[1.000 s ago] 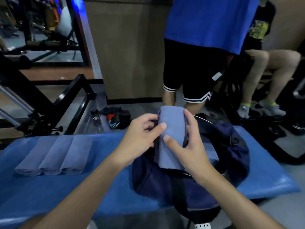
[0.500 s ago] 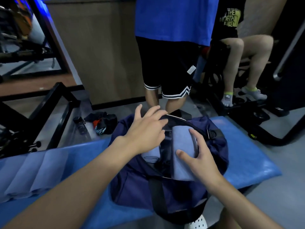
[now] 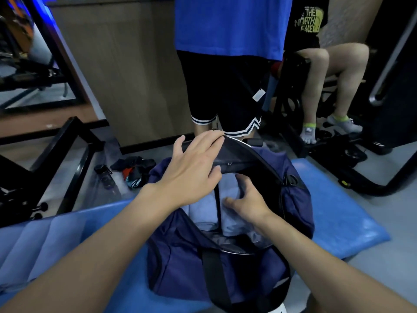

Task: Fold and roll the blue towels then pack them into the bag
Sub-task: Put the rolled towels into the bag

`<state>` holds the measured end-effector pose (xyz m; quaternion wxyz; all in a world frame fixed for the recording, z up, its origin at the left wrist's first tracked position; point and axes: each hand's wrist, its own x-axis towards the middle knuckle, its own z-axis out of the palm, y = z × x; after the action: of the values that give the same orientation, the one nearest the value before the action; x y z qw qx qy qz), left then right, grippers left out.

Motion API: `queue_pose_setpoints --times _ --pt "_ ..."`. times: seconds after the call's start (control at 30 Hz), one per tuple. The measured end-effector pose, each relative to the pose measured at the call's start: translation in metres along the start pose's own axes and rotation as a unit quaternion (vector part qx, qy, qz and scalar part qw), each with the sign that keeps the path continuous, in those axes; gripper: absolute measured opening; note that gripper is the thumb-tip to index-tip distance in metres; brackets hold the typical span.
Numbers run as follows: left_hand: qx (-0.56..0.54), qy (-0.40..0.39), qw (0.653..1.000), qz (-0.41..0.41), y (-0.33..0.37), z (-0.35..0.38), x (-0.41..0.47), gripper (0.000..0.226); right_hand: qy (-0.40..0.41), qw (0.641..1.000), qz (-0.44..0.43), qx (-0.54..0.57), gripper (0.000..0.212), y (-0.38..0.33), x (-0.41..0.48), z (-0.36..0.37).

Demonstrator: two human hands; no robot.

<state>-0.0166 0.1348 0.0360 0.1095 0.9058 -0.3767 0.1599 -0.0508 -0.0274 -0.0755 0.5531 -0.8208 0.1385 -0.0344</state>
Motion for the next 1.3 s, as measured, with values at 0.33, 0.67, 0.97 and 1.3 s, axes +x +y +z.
queue_pose_setpoints --times 0.33,0.67,0.97,1.3 --pt "-0.006 0.008 1.000 0.008 -0.008 -0.002 -0.004 0.058 0.014 0.999 0.030 0.020 0.076 -0.001 0.024 0.012" --pt "-0.002 0.008 1.000 0.011 -0.011 0.002 -0.009 0.058 -0.013 0.991 -0.027 -0.129 0.081 0.006 0.012 0.012" --pt "-0.003 0.004 1.000 0.012 -0.009 0.007 -0.013 0.061 -0.092 0.967 -0.078 -0.223 0.090 0.022 0.005 0.003" --pt "-0.001 -0.010 1.000 0.014 -0.013 0.015 -0.015 0.065 -0.117 0.952 -0.112 -0.260 0.095 0.029 0.005 -0.003"
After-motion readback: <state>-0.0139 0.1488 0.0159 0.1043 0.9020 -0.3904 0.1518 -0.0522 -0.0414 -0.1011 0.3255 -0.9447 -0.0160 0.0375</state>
